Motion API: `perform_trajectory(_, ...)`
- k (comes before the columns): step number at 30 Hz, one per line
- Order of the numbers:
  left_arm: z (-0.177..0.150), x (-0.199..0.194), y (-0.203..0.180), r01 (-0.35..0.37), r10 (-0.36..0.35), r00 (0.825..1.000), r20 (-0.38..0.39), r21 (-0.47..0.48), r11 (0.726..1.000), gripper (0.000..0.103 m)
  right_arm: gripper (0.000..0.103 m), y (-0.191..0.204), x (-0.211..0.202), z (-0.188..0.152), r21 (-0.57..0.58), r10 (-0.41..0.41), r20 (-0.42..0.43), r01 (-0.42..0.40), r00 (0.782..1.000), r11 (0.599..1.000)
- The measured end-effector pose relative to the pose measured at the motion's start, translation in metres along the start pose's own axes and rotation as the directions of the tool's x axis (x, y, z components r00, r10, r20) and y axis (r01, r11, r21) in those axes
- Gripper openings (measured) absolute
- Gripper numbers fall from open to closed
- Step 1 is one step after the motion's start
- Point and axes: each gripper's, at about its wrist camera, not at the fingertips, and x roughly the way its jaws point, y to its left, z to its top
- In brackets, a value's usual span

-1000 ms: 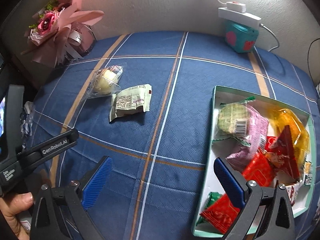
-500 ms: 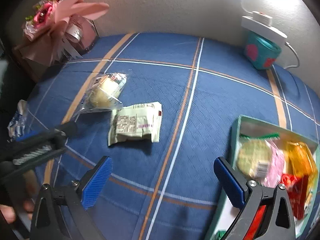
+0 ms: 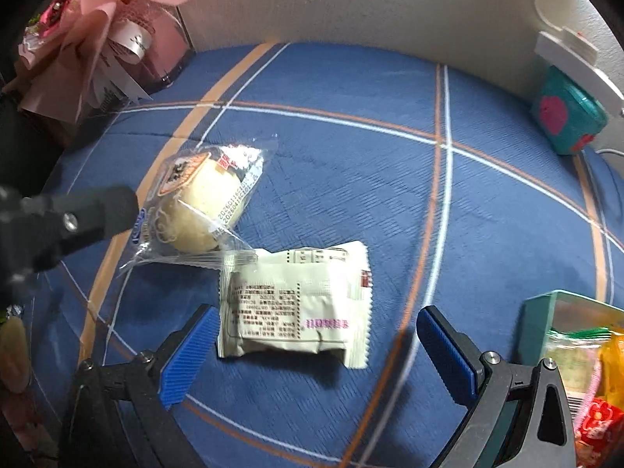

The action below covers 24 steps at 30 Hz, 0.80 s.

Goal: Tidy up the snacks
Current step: 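Move both grippers back to the last two snacks beside the tray, then grasp the white-and-green biscuit pack with the right gripper while the left grasps the cream bun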

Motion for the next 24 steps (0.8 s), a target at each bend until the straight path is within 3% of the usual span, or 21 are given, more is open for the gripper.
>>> perform_trajectory(8, 0.012, 0.019, -0.011, 0.041, -0.041, 0.999, -0.036, -0.009, 0.999, 0.103, 0.091, -0.018, 0.004, 0.004, 0.035, -0.013, 0.012, 0.012, 1.000, 0.999)
perform_trajectory(14, 0.014, 0.031, -0.022, 0.065, -0.065, 0.997, -0.046, -0.010, 0.998, 0.100, 0.074, -0.043, -0.002, 0.005, 0.087, -0.008, 0.020, 0.006, 1.000, 0.996)
perform_trajectory(21, 0.011, 0.039, -0.027, 0.118, -0.120, 0.991, -0.067, -0.028, 0.993, 0.058, 0.062, -0.056, -0.009, 0.001, 0.127, 0.030, 0.028, -0.033, 0.999, 0.991)
perform_trajectory(22, 0.011, 0.038, -0.027, 0.123, -0.125, 0.990, -0.064, -0.032, 0.992, 0.057, 0.060, -0.057, -0.010, 0.000, 0.129, 0.033, 0.029, -0.036, 0.999, 0.991)
perform_trajectory(23, 0.010, 0.037, -0.028, 0.121, -0.122, 0.991, -0.060, -0.032, 0.992, 0.055, 0.050, -0.059, -0.010, 0.000, 0.130, 0.036, 0.027, -0.039, 0.999, 0.991)
perform_trajectory(24, 0.008, 0.035, -0.029, 0.116, -0.117, 0.991, -0.057, -0.029, 0.993, 0.054, 0.050, -0.061, -0.011, 0.000, 0.132, 0.044, 0.031, -0.048, 0.999, 0.990)
